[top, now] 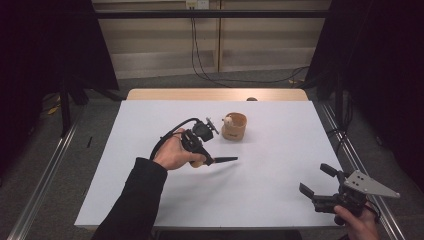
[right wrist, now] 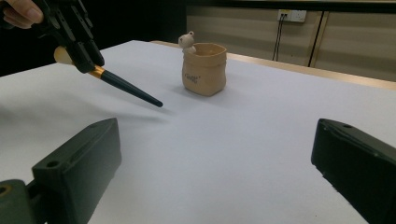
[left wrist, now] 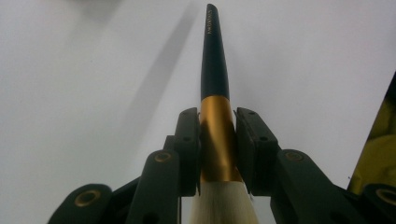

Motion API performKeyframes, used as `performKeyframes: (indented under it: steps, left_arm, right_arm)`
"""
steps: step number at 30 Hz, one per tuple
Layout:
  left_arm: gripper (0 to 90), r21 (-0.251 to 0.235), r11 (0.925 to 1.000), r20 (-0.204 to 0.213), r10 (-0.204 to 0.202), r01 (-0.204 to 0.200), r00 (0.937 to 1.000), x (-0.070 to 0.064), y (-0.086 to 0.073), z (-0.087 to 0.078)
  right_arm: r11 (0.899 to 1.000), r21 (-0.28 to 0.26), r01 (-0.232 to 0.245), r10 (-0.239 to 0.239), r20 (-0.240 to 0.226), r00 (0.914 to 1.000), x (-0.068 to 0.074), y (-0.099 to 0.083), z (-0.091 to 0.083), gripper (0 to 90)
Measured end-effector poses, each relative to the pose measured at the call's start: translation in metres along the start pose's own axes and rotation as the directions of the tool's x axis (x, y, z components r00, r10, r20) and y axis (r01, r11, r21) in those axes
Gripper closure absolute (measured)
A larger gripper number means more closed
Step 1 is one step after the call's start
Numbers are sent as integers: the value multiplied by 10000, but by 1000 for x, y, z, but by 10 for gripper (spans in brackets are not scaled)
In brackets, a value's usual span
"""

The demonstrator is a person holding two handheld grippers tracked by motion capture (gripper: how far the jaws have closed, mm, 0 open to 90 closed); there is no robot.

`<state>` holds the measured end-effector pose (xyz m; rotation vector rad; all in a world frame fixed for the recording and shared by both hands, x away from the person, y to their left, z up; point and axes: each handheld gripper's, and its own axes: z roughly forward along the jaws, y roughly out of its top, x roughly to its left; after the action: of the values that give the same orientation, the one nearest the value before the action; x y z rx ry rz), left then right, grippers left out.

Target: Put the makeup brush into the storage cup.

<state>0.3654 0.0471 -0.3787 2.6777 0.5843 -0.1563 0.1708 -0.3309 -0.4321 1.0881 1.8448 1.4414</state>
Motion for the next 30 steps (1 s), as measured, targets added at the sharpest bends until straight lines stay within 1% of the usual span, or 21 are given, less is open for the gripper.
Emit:
performKeyframes:
  steps: [1, 4, 5, 6, 7, 8, 9, 11, 12, 14, 15, 16, 19, 20, 21, 22, 26, 27, 28, 29, 30]
  left_arm:
    - [713, 30, 10000, 6, 87, -87, 10000, 0, 0, -2]
    - [713, -24, 9999, 37, 139, -139, 9999, -2, 1, -4]
    - [713, -38, 9999, 107, 140, -139, 9998, -2, 1, -6]
    - [713, -171, 9999, 67, 20, -18, 10000, -3, 0, -5]
    - [713, -44, 10000, 86, 39, -38, 10000, -3, 0, -7]
    - [713, -135, 9998, 55, 145, -144, 9999, -2, 0, -6]
    - [713, -131, 9997, 171, 184, -182, 9997, -1, -1, -8]
    - [713, -57, 9997, 191, 241, -240, 9995, -1, 0, -9]
    - [713, -134, 9998, 185, 135, -133, 9997, -2, -1, -9]
    - [713, -63, 9999, 142, 129, -128, 9998, -1, 0, -12]
    - [713, -201, 9998, 63, 67, -66, 10000, -2, -1, -12]
    - [713, -201, 9998, 63, 67, -66, 10000, -2, -1, -12]
    - [713, -171, 9996, 36, 226, -226, 9997, -2, 0, -16]
    - [713, -167, 9997, 86, 157, -155, 9998, -2, 0, -17]
    - [714, -278, 9991, 137, 322, -318, 9994, -2, 0, -18]
    - [713, -278, 9991, 137, 322, -318, 9994, -2, 0, -18]
    - [713, -300, 9993, 205, 239, -233, 9995, -4, 1, -20]
    - [713, -373, 9987, 286, 362, -351, 9989, -5, 1, -21]
    - [714, -373, 9987, 286, 362, -351, 9989, -5, 1, -21]
    - [713, -298, 9986, 365, 436, -425, 9984, -5, 1, -22]
    - [713, -286, 9987, 337, 430, -420, 9985, -6, 1, -22]
  right_arm:
    - [10000, 26, -49, 49, -31, 10000, 1, 0, 0, 10]
    - [10000, -24, -56, 56, -8, 10000, 1, 0, 1, 9]
    - [10000, 24, 12, -12, -64, 10000, 1, 0, 1, 9]
    - [10000, 4, 73, -73, -39, 10000, 1, 0, 1, 9]
    - [9999, 44, 95, -95, -117, 9999, 1, 1, 1, 8]
    - [9999, 41, 101, -100, -121, 9999, 0, 1, 2, 8]
    - [9999, 42, 126, -125, -139, 9998, 0, 1, 3, 9]
    - [9999, 88, 109, -107, -130, 9999, 1, 2, 4, 8]
    - [9999, 88, 109, -107, -130, 9999, 1, 2, 4, 8]
    - [9998, 131, 162, -158, -285, 9995, 0, 3, 6, 7]
    - [9996, 150, 222, -217, -350, 9992, 0, 4, 9, 7]
    - [9996, 150, 222, -217, -350, 9992, 0, 4, 9, 7]
    - [9991, 199, 361, -350, -521, 9980, 1, 8, 15, 7]
    - [9991, 199, 361, -350, -521, 9980, 1, 8, 15, 7]
    - [9990, 179, 402, -390, -608, 9974, 2, 11, 18, 7]
    - [9990, 179, 402, -390, -608, 9974, 2, 11, 18, 7]
    - [9980, 144, 622, -605, -967, 9935, 3, 17, 24, 9]
    - [9975, 256, 657, -620, -1250, 9902, 4, 21, 28, 15]
    - [9975, 256, 657, -620, -1250, 9902, 4, 21, 28, 15]
    - [9964, 398, 754, -677, -1688, 9833, 4, 23, 32, 25]
    - [9964, 398, 754, -677, -1688, 9833, 4, 23, 32, 25]
